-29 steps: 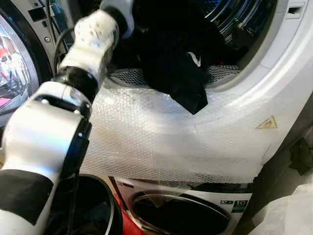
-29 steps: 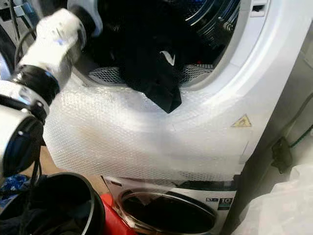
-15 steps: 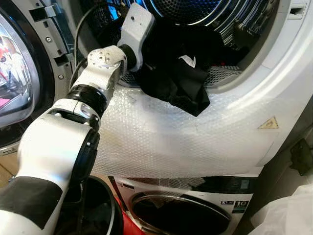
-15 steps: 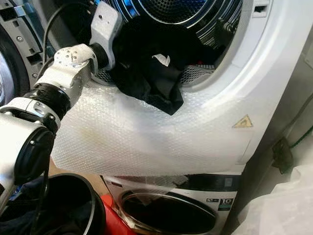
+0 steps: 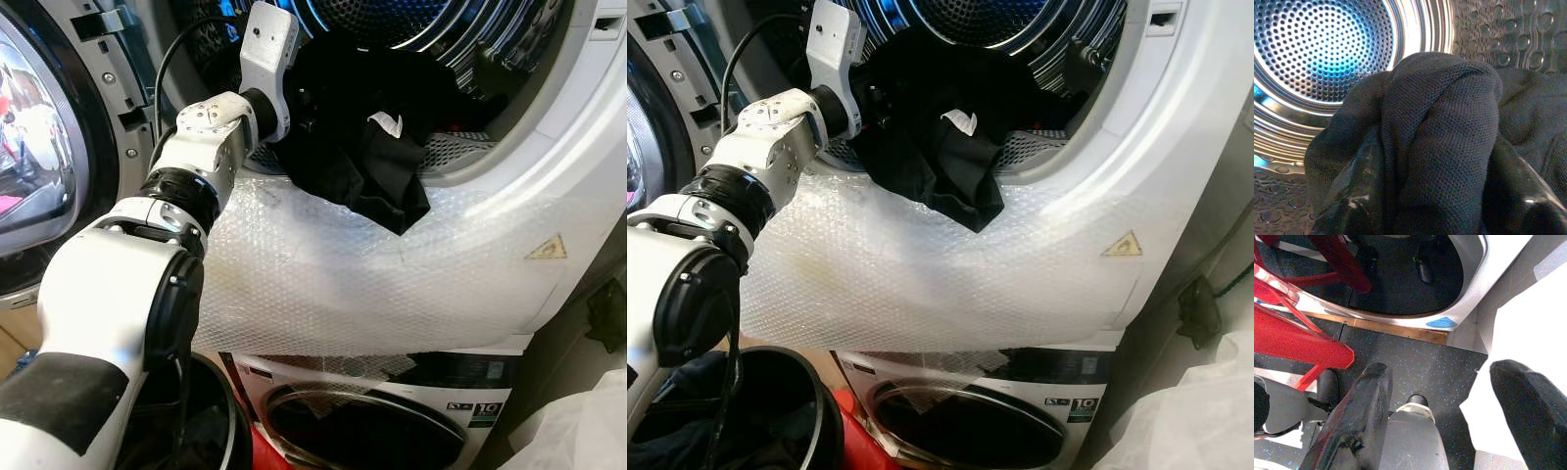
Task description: Clothes washing
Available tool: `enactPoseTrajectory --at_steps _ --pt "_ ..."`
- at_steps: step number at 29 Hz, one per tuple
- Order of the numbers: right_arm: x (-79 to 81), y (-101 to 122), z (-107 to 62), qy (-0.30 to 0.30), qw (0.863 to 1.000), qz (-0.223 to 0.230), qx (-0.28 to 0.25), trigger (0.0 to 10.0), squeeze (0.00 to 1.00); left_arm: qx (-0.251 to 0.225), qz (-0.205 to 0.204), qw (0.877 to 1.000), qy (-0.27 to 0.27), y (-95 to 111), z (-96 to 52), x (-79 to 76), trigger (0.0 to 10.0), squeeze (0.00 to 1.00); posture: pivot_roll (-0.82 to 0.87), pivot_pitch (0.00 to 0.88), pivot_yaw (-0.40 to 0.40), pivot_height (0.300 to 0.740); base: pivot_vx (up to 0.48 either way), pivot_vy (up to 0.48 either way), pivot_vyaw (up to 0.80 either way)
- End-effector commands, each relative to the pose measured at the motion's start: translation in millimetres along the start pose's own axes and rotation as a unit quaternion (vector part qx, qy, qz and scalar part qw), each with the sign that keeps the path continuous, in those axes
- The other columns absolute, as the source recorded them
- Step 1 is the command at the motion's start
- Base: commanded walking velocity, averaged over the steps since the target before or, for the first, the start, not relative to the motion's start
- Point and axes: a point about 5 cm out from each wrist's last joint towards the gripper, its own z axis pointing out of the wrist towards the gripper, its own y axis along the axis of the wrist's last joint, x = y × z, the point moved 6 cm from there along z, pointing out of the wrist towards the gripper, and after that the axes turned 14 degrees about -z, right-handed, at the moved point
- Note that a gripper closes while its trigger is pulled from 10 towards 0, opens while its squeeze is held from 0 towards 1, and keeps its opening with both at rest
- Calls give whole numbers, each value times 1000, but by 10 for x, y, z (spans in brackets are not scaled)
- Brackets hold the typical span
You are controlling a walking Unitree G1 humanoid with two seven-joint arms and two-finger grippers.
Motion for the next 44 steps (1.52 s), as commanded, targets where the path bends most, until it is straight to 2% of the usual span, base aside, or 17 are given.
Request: enactPoseTrajectory --at_steps 1,8,10,11,15,17,24,26,28,29,30,34,39,44 --pt "177 -320 -111 26 999 -3 48 10000 0 0 4 1000 5 105 -11 38 10000 1000 -186 8 147 740 0 0 0" --pt "185 -312 -110 27 999 -2 47 10000 0 50 65 997 -6 13 -12 19 10000 1000 -174 22 143 740 0 0 0" --pt "190 -311 -109 28 998 -3 48 10000 0 62 85 994 -22 15 -3 -30 10000 1000 -172 21 141 740 0 0 0" --pt "193 -307 -107 29 998 -4 48 10000 0 77 99 991 -35 16 5 -71 10000 1000 -170 22 141 740 0 0 0" --pt "217 -281 -99 32 998 -5 47 10000 0 123 139 981 -54 -10 -28 -74 10000 1000 -150 16 141 740 0 0 0" --pt "221 -280 -98 33 998 -5 47 10000 0 123 144 980 -58 2 -32 -78 10000 1000 -150 16 141 740 0 0 0" --pt "290 -247 -100 41 998 -8 45 10000 0 111 158 977 -90 277 -72 -123 10000 1000 -125 0 144 740 0 0 0" --pt "299 -238 -96 43 998 -8 45 10000 0 98 135 979 -117 416 -91 -192 10000 1000 -118 0 143 740 0 0 0" --pt "303 -233 -95 44 998 -9 45 10000 0 97 129 978 -135 463 -108 -232 10000 1000 -111 0 143 740 0 0 0" --pt "304 -230 -94 44 998 -9 44 10000 0 100 127 975 -151 478 -127 -263 10000 659 -111 0 143 740 0 0 0" --pt "306 -226 -93 44 998 -9 44 10000 0 106 129 971 -170 478 -153 -294 10000 0 -104 0 143 740 0 0 0" --pt "316 -207 -88 46 998 -9 42 10000 0 140 143 948 -246 413 -319 -363 10000 0 -99 0 145 740 0 0 0" --pt "324 -210 -91 47 998 -10 43 10000 0 150 152 946 -246 409 -412 -279 10000 0 -100 0 147 740 0 0 0" --pt "346 -216 -97 50 998 -11 43 10000 0 170 140 938 -267 457 -599 -246 10000 0 -93 0 149 740 0 0 0"
